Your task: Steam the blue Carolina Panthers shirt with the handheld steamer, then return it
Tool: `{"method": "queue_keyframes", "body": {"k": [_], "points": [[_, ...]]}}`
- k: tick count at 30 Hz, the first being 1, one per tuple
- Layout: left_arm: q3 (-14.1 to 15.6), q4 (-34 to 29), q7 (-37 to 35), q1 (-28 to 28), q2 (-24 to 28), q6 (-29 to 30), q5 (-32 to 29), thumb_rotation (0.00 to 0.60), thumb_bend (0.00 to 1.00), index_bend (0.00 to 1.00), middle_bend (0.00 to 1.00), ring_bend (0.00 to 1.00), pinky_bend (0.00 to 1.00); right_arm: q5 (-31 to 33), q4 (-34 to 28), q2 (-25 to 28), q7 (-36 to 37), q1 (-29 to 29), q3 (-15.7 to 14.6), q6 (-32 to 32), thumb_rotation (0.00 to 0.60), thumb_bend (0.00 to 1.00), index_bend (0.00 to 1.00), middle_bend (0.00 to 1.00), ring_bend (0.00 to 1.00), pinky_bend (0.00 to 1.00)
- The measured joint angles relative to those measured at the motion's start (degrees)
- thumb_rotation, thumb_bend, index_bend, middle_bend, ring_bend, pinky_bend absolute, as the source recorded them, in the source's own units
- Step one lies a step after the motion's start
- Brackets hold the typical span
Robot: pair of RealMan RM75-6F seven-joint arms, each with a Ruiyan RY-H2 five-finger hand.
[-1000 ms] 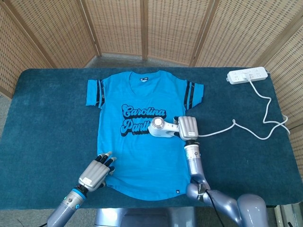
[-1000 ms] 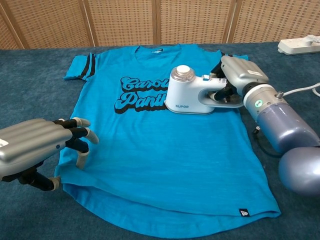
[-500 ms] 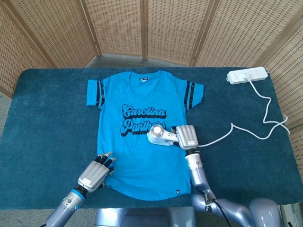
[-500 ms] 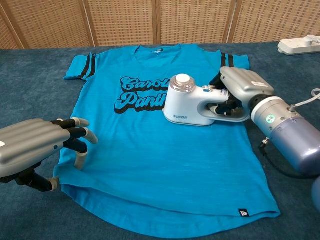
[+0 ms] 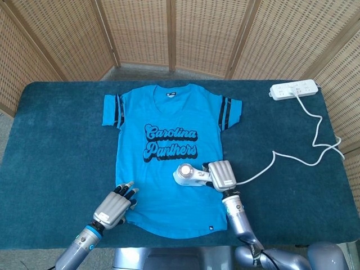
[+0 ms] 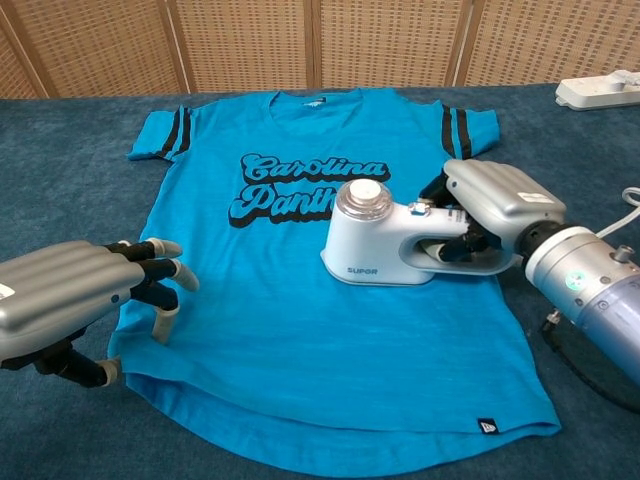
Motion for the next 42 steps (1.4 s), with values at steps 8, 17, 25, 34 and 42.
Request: {"method": "queue_keyframes", "body": {"k": [8,17,25,34,42], "points": [[0.29,0.35,-0.56,0.15,0.19,-0.23,0.19,0.510,0.45,0.52,0.19,0.03,0.14,-0.79,-0.48,-2.53,-2.05,0.69,-0.34,-0.97,0.600,0.34,0.69,0.69,0.70,0.62],[0.16,0.49,-1.24,0.33,0.57,-0.04,0.57,0.515,0.45,0.52,0.19,0.03,0.14,-1.67,0.21,-4.78,-4.62,1.34,-0.24,-1.39,0.600,0.34,0.69,0.68,0.70,0.61],[0.03,0.90,-1.26,0.19,-0.01,-0.56,0.60,0.513,0.45,0.52,0.19,0.03,0.14,-1.89,-0.73,-1.62,-6.41,0.57,0.49,-0.16,0.600,0.34,0.69,0.68,0.70,0.61],[-0.14,1.22,-0.70,-0.02,-0.92,-1.10,0.30,0.514,0.45,0.52,0.19,0.03,0.14,-1.63,-3.10,3.02,-8.19,-0.78,0.87,0.71,0.600,0.34,0.69,0.68,0.70,0.61],[-0.23,1.00,-0.47,0.03,-0.89,-0.85,0.26,0.506,0.45,0.52,0.19,0.03,0.14,-2.35,-4.32,3.14,-8.73,-0.12,1.44,0.70,0.600,0.34,0.69,0.68,0.70,0.61]]}}
